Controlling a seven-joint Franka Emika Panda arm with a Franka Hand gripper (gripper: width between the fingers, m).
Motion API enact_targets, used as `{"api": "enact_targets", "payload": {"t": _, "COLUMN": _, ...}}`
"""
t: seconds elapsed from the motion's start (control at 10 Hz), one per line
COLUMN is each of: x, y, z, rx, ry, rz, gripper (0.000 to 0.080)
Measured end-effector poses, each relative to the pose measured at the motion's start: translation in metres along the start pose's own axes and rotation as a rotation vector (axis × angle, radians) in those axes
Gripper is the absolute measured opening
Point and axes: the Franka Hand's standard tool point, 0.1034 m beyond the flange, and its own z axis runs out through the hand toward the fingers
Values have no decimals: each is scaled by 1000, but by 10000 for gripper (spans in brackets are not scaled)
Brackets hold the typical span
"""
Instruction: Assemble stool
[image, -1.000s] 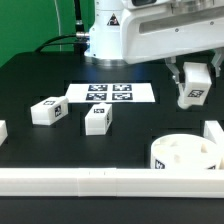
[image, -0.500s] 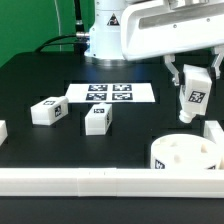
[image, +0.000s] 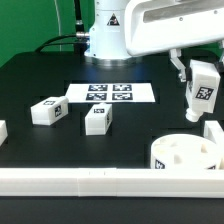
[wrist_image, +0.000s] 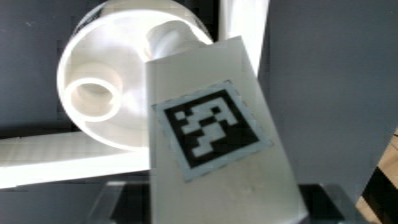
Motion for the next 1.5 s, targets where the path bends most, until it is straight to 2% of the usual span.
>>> {"api": "enact_targets", "payload": {"t": 0.1, "x": 0, "y": 0, "z": 1, "rx": 0, "ry": 0, "rz": -1, "gripper": 333}}
{"api": "enact_targets", "payload": {"t": 0.3, "x": 21, "y": 0, "z": 11, "rx": 7, "ry": 20, "rz": -18, "gripper": 333}}
{"api": "enact_targets", "payload": {"t": 0.5, "x": 35, "y": -2, "z": 17, "rx": 13, "ry": 38, "rz": -13, "gripper": 333}}
{"api": "enact_targets", "payload": {"t": 0.7, "x": 34, "y": -4, "z": 17, "rx": 13, "ry": 43, "rz": -12, "gripper": 333}}
{"api": "enact_targets", "payload": {"t": 1.0, "x": 39, "y": 5, "z": 20, "rx": -6, "ry": 229, "rz": -31, "gripper": 333}}
{"api": "enact_targets", "payload": {"t": 1.1, "x": 41, "y": 8, "z": 27, "rx": -6, "ry": 200, "rz": -30, "gripper": 333}}
{"api": "enact_targets", "payload": {"t": 1.2, "x": 51, "y": 8, "z": 30, "rx": -5, "ry": 214, "rz": -34, "gripper": 333}}
{"api": "enact_targets", "payload": {"t": 1.3, "x": 55, "y": 9, "z": 35, "rx": -4, "ry": 217, "rz": -35, "gripper": 333}}
{"api": "enact_targets", "payload": {"t": 1.5, "x": 56, "y": 10, "z": 37, "rx": -4, "ry": 217, "rz": -35, "gripper": 333}}
